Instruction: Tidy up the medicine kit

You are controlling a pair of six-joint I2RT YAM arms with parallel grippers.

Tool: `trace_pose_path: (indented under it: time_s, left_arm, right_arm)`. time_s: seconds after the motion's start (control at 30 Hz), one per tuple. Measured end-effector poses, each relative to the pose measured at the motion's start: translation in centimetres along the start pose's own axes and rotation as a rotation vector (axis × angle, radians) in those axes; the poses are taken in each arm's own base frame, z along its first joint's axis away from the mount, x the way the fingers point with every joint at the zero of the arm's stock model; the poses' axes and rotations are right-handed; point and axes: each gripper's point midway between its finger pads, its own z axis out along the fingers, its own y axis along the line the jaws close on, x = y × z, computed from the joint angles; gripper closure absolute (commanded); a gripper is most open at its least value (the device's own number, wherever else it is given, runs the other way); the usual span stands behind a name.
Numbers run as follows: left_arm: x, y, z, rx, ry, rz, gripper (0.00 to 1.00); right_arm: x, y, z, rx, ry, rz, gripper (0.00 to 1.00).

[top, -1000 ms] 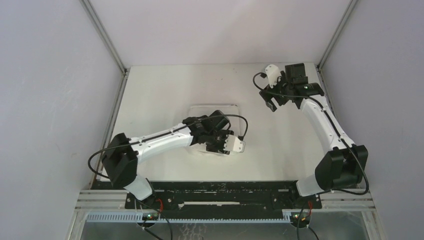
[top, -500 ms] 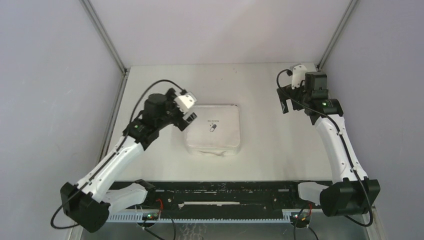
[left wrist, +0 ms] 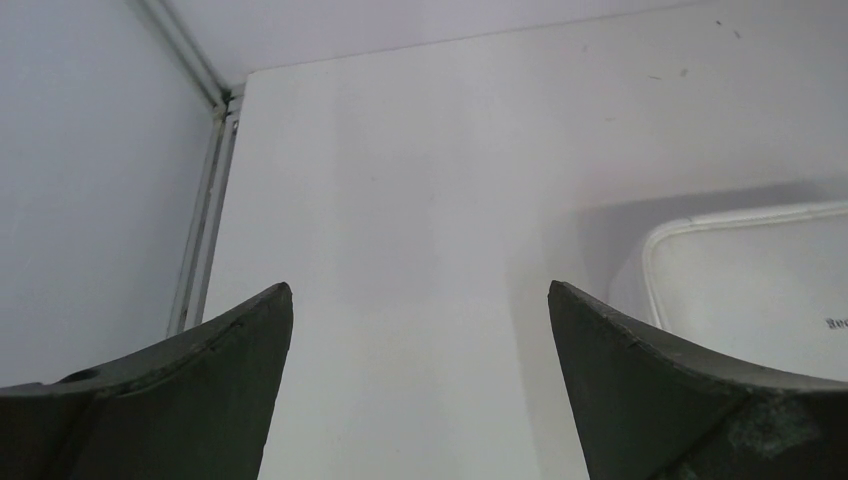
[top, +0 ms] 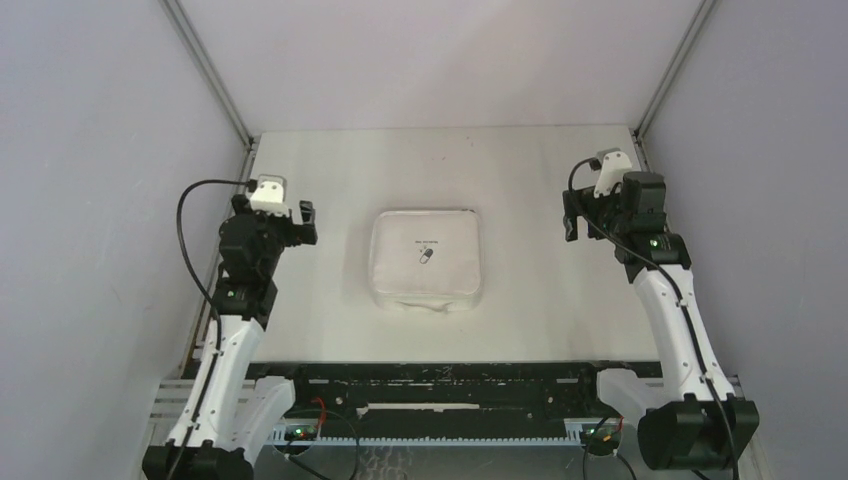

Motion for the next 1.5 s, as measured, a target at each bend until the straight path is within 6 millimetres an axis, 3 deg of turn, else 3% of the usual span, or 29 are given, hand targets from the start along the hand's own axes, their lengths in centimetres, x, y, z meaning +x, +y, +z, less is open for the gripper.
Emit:
trace_pose_path:
  time_s: [0.2, 0.33, 0.47, 0.83, 1.5]
  left_arm:
    - [0.1, 2.8, -1.7, -0.105, -0.043, -0.091, 0.0]
    - [-1.0, 2.8, -3.2, -0.108, -0.083, -0.094, 0.0]
    - [-0.5, 2.6, -4.4, -0.104, -0.063, -0.08, 0.0]
    - [-1.0, 2.4, -7.3, -0.117, -0.15, -0.061, 0.0]
    - [-0.9, 2.3, -8.0, -0.118, -0.168, -0.059, 0.0]
  right_arm:
    - [1.0, 0.8, -1.9, -0.001, -0.081, 0.006, 0.0]
    - [-0.1, 0.7, -3.9, 0.022, -0.183, -0.004, 0.0]
    - [-0.1, 0.8, -5.1, 0.037, -0.249, -0.014, 0.0]
    - [0.5, 0.5, -5.9, 0.067, -0.289, -0.025, 0.0]
    - [0.0, 0.4, -7.0, 0.083, -0.335, -0.043, 0.0]
